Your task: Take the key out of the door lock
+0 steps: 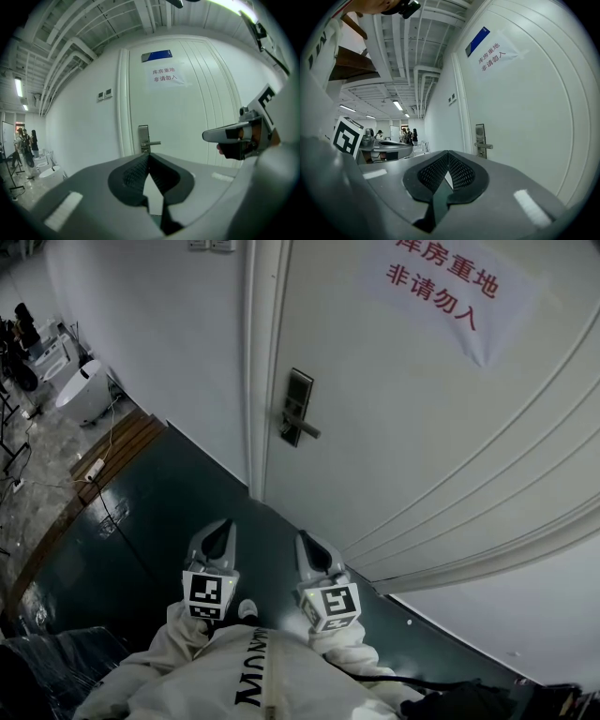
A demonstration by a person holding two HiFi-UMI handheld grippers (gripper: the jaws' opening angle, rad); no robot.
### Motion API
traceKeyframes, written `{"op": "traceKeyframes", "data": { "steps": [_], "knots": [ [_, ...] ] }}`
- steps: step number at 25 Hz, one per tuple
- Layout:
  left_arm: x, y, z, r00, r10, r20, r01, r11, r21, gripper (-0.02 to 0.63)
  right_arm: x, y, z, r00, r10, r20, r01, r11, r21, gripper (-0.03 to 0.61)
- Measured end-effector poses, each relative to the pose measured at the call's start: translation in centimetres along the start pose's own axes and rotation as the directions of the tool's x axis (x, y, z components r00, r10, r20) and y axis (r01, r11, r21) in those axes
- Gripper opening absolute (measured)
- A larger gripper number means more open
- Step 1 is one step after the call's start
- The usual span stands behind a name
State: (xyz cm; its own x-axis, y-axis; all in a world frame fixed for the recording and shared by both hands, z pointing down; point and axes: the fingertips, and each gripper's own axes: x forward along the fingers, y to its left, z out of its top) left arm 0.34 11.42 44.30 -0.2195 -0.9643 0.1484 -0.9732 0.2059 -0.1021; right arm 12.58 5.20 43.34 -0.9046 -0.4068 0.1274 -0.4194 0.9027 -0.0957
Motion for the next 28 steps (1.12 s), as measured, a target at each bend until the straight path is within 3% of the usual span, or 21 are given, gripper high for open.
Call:
{"op": "traceKeyframes", "data": {
  "steps": [8,15,28],
  "knots": [
    [2.1,5.2,-1.5,0.999,-0.022,-0.025,0.022,1.0,-0.005,0.0,4.8,1.0,0.4,0.999,-0.041,-0.01,0.041,0.999,-0.008,0.001],
    [3.3,6.6,-3.0,0.998,-0.04,-0.038,0.038,0.999,-0.039,0.0,7.1,0.9,-0.4,0.998,-0.054,-0.043,0.054,0.999,-0.002,0.002],
    [11.0,9.7,-1.2,0.999,-0.043,-0.031,0.042,0.999,-0.006,0.0,14.7,-3.5,1.4,0.999,-0.052,0.002,0.052,0.999,0.004,0.002]
  ]
}}
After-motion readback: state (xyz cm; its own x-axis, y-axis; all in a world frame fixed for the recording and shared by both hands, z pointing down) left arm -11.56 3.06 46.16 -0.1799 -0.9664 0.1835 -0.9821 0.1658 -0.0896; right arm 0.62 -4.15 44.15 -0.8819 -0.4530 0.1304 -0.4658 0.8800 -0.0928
